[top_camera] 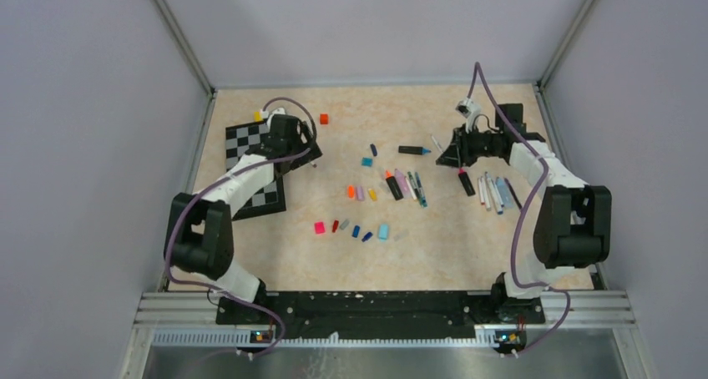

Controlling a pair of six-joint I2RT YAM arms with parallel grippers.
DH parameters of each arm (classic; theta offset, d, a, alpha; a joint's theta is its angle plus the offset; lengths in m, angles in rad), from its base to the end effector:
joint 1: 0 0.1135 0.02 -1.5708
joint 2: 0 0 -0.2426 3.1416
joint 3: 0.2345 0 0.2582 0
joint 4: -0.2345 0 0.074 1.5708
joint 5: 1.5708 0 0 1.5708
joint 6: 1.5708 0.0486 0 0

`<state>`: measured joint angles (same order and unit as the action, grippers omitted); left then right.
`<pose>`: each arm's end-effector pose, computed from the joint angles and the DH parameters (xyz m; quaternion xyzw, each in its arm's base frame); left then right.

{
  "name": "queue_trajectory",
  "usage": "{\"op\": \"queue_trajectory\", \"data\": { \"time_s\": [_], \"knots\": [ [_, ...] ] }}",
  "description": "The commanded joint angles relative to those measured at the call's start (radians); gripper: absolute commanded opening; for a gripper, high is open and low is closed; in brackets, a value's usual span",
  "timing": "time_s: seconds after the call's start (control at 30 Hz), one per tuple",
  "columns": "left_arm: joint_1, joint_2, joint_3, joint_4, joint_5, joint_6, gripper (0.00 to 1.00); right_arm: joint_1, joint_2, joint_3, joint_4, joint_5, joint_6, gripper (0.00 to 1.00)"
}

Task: Open the pen caps
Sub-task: Pick up the pen from the center of the board.

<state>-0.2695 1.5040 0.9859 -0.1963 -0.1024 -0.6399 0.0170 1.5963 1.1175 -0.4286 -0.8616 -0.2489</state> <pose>0.3330 -0.0868 0.2032 -0.1882 0.8891 -0.1403 0.3930 0.3411 0.0427 0.2103 -0.2487 0.8335 0.3579 0.3396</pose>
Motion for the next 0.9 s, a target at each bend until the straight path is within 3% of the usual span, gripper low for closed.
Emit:
{"op": "queue_trajectory", "data": {
  "time_s": [0.0,0.17,0.23,0.4,0.87],
  "knots": [
    [0.004,0.160,0.211,-0.225,-0.119,-0.060,0.81,-0.013,-0.041,-0.018,0.079,-0.078,-0.005,0.30],
    [0.004,0.383,0.448,-0.384,-0.123,-0.049,0.55,-0.046,-0.040,-0.029,0.087,-0.105,0.002,0.30],
    [0.004,0.473,0.527,-0.429,-0.124,-0.047,0.50,-0.051,-0.038,-0.033,0.087,-0.112,0.003,0.30],
    [0.005,0.582,0.652,-0.483,-0.132,-0.045,0.45,-0.063,-0.035,-0.036,0.087,-0.129,0.003,0.30],
    [0.008,0.640,0.706,-0.503,-0.192,-0.046,0.43,-0.069,-0.017,-0.035,0.082,-0.146,0.003,0.30]
  ]
}}
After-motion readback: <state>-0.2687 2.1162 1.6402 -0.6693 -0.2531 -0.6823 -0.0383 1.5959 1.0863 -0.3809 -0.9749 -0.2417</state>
